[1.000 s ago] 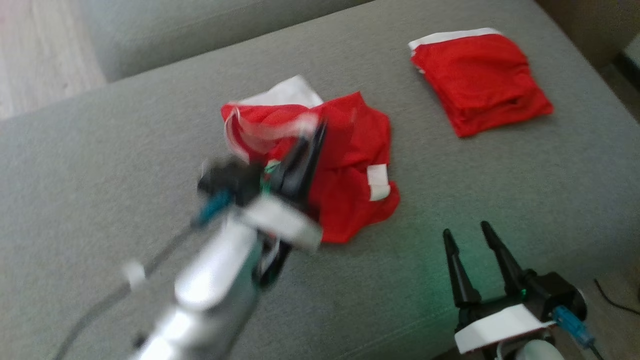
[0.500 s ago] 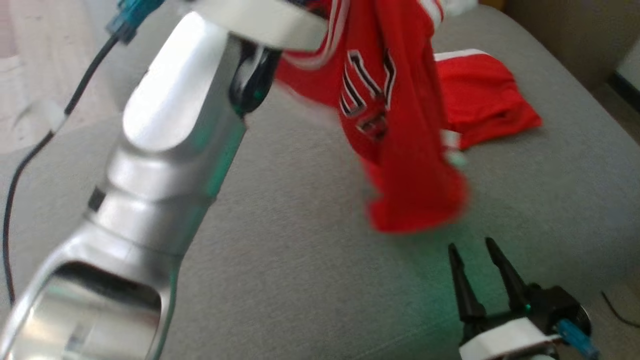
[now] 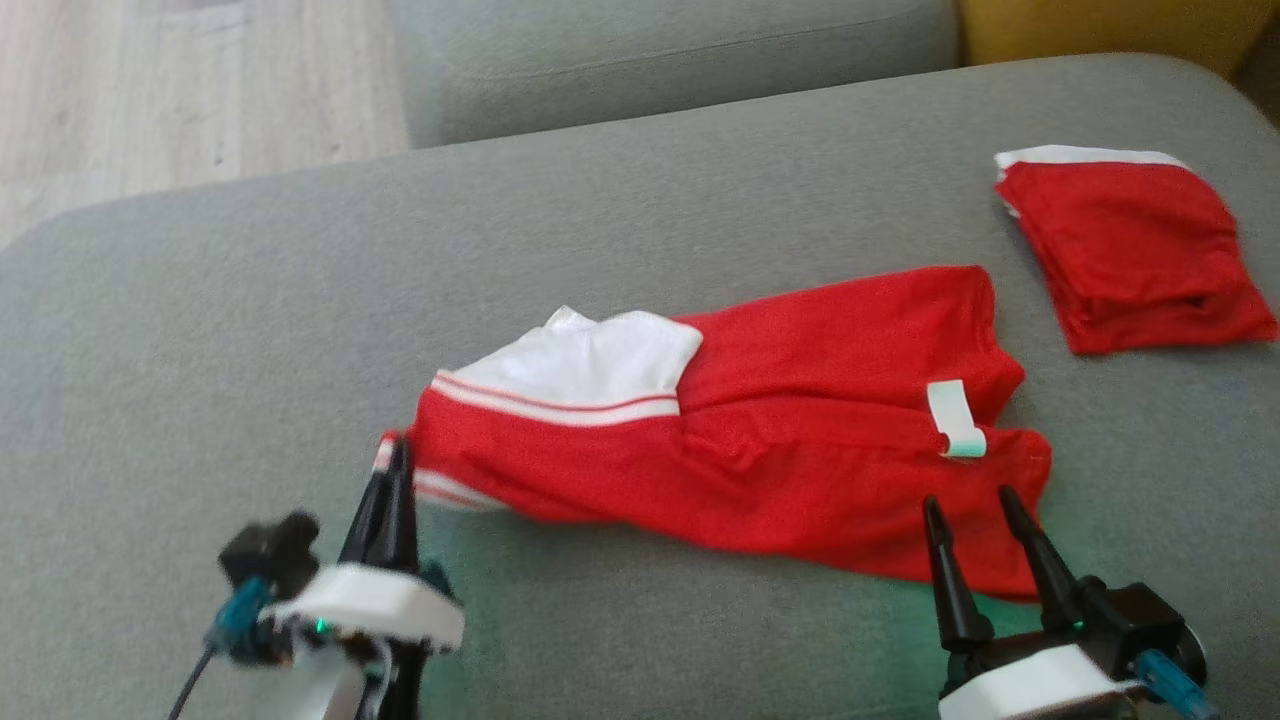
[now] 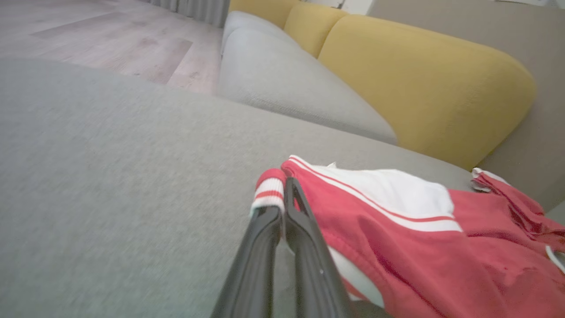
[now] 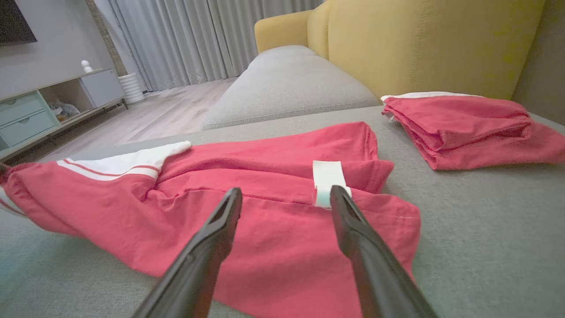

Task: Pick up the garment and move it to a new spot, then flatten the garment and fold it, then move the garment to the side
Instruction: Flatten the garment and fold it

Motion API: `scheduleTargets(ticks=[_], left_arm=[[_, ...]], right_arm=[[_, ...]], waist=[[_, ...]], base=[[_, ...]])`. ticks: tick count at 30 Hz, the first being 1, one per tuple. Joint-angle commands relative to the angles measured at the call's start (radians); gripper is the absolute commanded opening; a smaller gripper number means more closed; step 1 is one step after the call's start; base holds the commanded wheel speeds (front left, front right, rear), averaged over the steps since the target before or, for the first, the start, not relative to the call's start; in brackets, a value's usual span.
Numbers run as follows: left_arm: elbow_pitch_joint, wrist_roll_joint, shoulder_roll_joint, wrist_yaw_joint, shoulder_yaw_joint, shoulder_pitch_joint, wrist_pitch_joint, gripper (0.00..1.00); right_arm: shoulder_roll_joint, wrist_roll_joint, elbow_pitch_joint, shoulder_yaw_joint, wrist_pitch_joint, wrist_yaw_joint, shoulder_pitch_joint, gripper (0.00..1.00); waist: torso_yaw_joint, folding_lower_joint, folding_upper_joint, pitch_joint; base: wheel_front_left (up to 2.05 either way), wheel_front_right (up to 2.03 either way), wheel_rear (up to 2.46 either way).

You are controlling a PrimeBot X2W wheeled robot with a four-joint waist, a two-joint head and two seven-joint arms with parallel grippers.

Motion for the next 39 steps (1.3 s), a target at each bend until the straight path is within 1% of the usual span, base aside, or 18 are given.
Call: scheduleTargets(ticks=[1,2,5,8,11,12,15,17,19,21,23,24,28,35,36,37,38,39], left_arm=[[-0.031,-0.003,0.012,0.005,0.060,-0.012,-0.005,0.69],[-0.032,-0.002,0.011,0.005,0.069,0.013,-0.005,1.00],[-0.051,0.004,0.019,-0.004,0.090,0.055,-0.005,1.00],[-0.094,0.045,0.066,-0.014,0.084,0.033,-0.005,1.00],[-0.143,0.106,0.139,-0.028,0.048,-0.046,0.013,1.00],[-0.143,0.106,0.139,-0.028,0.048,-0.046,0.013,1.00],[-0.186,0.152,0.205,-0.043,-0.012,-0.168,0.082,1.00],[-0.203,0.157,0.237,-0.049,-0.071,-0.258,0.149,1.00],[-0.218,0.129,0.266,-0.051,-0.157,-0.346,0.225,1.00],[-0.222,0.075,0.303,-0.051,-0.245,-0.429,0.298,1.00],[-0.218,0.007,0.335,-0.052,-0.320,-0.498,0.363,1.00],[-0.209,-0.055,0.366,-0.052,-0.384,-0.555,0.416,1.00],[-0.164,-0.134,0.426,-0.052,-0.494,-0.625,0.504,1.00],[-0.126,-0.267,0.490,-0.052,-0.601,-0.648,0.558,1.00],[-0.129,-0.285,0.497,-0.052,-0.617,-0.650,0.567,0.76],[-0.136,-0.306,0.503,-0.052,-0.632,-0.650,0.576,0.48],[-0.144,-0.326,0.509,-0.052,-0.645,-0.651,0.583,0.43],[-0.154,-0.340,0.516,-0.052,-0.660,-0.655,0.586,0.09]], right_arm=[[-0.006,-0.010,-0.031,0.029,-0.004,-0.001,-0.032,1.00],[-0.006,-0.011,-0.030,0.029,-0.004,-0.001,-0.033,1.00],[-0.006,-0.014,-0.033,0.026,-0.004,-0.001,-0.033,1.00],[-0.006,-0.023,-0.033,0.025,-0.004,-0.001,-0.037,1.00],[-0.006,-0.028,-0.035,0.028,-0.004,-0.001,-0.047,1.00],[-0.006,-0.028,-0.035,0.028,-0.004,-0.001,-0.047,1.00],[-0.006,-0.032,-0.039,0.038,-0.004,-0.001,-0.070,1.00],[-0.006,-0.033,-0.041,0.047,-0.004,-0.001,-0.091,1.00],[-0.006,-0.032,-0.041,0.058,-0.004,-0.001,-0.115,1.00],[-0.006,-0.030,-0.040,0.072,-0.004,-0.001,-0.139,1.00],[-0.006,-0.026,-0.039,0.085,-0.004,-0.001,-0.161,1.00],[-0.006,-0.020,-0.039,0.096,-0.004,-0.001,-0.180,1.00],[-0.006,-0.009,-0.040,0.102,-0.004,-0.001,-0.204,1.00],[-0.006,0.007,-0.040,0.101,-0.004,-0.001,-0.218,1.00],[-0.006,0.008,-0.040,0.101,-0.004,-0.001,-0.219,1.00],[-0.006,0.010,-0.041,0.100,-0.004,-0.001,-0.221,1.00],[-0.006,0.012,-0.041,0.100,-0.004,-0.001,-0.223,1.00],[-0.006,0.013,-0.041,0.100,-0.004,-0.001,-0.224,1.00]], waist=[[0.028,0.0000,0.0000,0.014],[0.031,0.0000,0.0000,0.014],[0.037,0.0000,0.0000,0.022],[0.038,0.0000,0.0000,0.041],[0.031,0.0000,0.0000,0.070],[0.031,0.0000,0.0000,0.070],[0.015,0.0000,0.0000,0.117],[0.001,0.0000,0.0000,0.153],[-0.016,0.0000,0.0000,0.189],[-0.036,0.0000,0.0000,0.224],[-0.056,0.0000,0.0000,0.255],[-0.078,0.0000,0.0000,0.282],[-0.111,0.0000,0.0000,0.318],[-0.139,0.0000,0.0000,0.342],[-0.140,0.0000,0.0000,0.344],[-0.141,0.0000,0.0000,0.346],[-0.141,0.0000,0.0000,0.348],[-0.141,0.0000,0.0000,0.349]], base=[[0.00,0.00,0.00],[0.00,0.00,0.00],[0.00,0.00,0.00],[0.00,0.00,0.00],[0.00,0.00,0.00],[0.00,0.00,0.00],[0.00,0.00,0.00],[0.00,0.00,0.00],[0.00,0.00,0.00],[0.00,0.00,0.00],[0.00,0.00,0.00],[0.00,0.00,0.00],[0.00,0.00,0.00],[0.00,0.00,0.00],[0.00,0.00,0.00],[0.00,0.00,0.00],[0.00,0.00,0.00],[0.00,0.00,0.00]])
